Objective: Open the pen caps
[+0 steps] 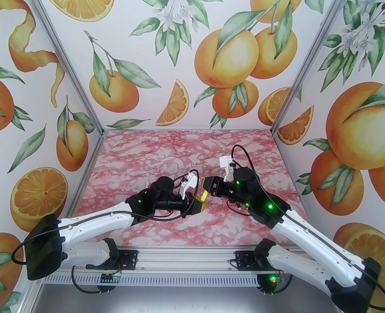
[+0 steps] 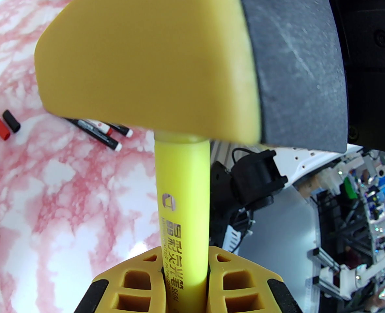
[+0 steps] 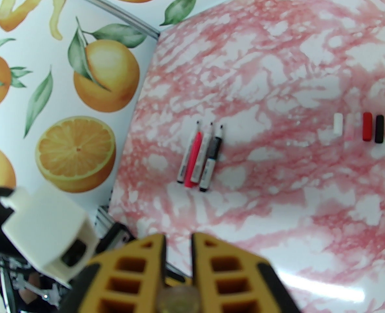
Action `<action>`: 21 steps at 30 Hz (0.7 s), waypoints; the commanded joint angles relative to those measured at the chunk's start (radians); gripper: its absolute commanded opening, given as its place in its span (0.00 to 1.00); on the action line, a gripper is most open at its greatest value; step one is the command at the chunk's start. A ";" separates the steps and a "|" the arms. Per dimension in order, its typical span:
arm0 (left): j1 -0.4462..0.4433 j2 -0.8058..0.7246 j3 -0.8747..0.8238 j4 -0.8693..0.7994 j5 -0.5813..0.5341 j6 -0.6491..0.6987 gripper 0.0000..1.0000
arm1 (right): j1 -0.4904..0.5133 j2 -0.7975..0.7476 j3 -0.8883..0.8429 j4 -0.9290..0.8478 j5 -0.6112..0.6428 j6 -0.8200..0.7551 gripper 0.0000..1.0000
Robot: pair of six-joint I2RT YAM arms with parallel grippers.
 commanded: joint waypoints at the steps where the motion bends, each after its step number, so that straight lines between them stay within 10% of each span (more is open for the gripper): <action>1: -0.054 0.016 0.040 -0.172 -0.067 0.072 0.01 | -0.035 -0.013 0.063 0.009 0.133 -0.016 0.12; 21: -0.050 -0.073 -0.059 0.028 0.062 -0.011 0.00 | -0.198 -0.025 0.047 0.145 -0.114 -0.105 0.12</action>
